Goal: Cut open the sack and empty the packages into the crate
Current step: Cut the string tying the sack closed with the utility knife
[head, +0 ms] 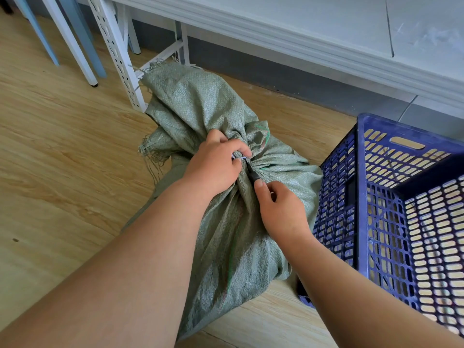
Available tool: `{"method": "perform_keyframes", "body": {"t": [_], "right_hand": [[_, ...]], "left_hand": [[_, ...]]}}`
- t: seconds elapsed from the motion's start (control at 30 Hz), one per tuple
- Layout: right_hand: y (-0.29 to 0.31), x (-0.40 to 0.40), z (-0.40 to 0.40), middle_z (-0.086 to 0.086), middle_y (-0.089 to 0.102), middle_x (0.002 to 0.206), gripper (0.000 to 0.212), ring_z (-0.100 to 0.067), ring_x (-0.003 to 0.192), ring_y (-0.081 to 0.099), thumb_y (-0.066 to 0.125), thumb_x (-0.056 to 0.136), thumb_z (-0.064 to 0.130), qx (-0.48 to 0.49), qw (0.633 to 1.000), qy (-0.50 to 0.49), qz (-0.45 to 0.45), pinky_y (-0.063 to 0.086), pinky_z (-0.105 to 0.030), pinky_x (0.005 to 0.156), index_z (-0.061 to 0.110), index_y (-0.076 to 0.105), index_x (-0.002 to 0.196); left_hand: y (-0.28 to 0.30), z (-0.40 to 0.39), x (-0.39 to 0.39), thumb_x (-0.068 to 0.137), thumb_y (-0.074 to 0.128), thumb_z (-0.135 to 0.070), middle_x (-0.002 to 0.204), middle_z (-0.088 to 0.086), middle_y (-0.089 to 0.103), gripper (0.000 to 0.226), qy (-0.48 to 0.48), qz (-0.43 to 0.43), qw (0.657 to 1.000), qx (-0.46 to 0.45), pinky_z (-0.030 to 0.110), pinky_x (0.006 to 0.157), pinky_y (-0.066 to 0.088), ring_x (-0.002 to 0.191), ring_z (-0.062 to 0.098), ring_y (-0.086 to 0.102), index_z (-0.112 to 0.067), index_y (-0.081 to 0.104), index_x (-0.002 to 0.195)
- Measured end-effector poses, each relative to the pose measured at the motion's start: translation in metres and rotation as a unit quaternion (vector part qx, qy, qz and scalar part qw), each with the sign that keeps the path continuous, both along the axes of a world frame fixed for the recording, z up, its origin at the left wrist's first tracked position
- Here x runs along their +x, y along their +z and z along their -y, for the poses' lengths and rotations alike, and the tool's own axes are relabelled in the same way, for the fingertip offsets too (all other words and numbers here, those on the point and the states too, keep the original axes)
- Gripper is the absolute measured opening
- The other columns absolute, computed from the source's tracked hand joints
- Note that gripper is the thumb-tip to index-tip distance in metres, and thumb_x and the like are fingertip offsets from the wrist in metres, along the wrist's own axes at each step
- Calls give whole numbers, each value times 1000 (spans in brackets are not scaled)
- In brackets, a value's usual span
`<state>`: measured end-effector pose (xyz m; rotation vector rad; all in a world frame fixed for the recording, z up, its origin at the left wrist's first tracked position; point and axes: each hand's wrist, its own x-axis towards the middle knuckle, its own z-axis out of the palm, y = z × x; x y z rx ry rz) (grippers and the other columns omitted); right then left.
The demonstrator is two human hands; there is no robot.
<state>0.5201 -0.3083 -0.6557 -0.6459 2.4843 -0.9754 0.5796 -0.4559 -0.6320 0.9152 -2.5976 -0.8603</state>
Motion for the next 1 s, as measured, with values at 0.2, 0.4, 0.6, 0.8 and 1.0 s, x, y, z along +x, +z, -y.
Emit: {"method": "perform_keyframes", "body": {"t": [0.2, 0.4, 0.6, 0.8, 1.0], "right_hand": [[-1, -2, -2, 10, 54, 63, 37, -6, 56, 49, 39, 94, 59, 22, 1000, 8, -8, 29, -26, 46, 27, 53, 83], [0, -1, -3, 11, 59, 70, 35, -6, 64, 54, 41, 94, 58, 26, 999, 12, -21, 33, -26, 49, 28, 57, 90], [3, -1, -3, 12, 60, 74, 31, -15, 73, 58, 43, 92, 59, 42, 999, 15, -28, 39, -30, 57, 30, 55, 92], [13, -6, -4, 10, 56, 73, 34, -18, 73, 58, 41, 90, 63, 103, 994, 22, -22, 42, -33, 61, 31, 52, 95], [26, -4, -5, 11, 59, 72, 38, -11, 68, 57, 42, 87, 66, -2, 1000, -28, 0, 37, -29, 56, 30, 52, 90]], "left_hand": [[-1, 2, 2, 87, 60, -26, 109, -6, 38, 28, -13, 28, 999, 12, 23, 66, 39, 58, 5, 45, -44, 64, 107], [1, 2, 3, 86, 62, -24, 110, -5, 38, 35, -10, 45, 999, 15, 26, 71, 46, 58, 10, 50, -43, 61, 115], [-1, 1, 3, 86, 64, -22, 107, -5, 37, 37, -15, 38, 999, 10, 25, 70, 43, 58, 7, 48, -40, 62, 118], [-1, 0, 5, 86, 64, -24, 108, -7, 38, 35, -7, 26, 1000, 14, 23, 64, 40, 58, 8, 49, -41, 62, 116], [-1, 3, 3, 87, 61, -29, 105, -8, 39, 27, 29, 5, 1000, -4, 28, 68, 43, 68, 10, 52, -44, 62, 109]]}}
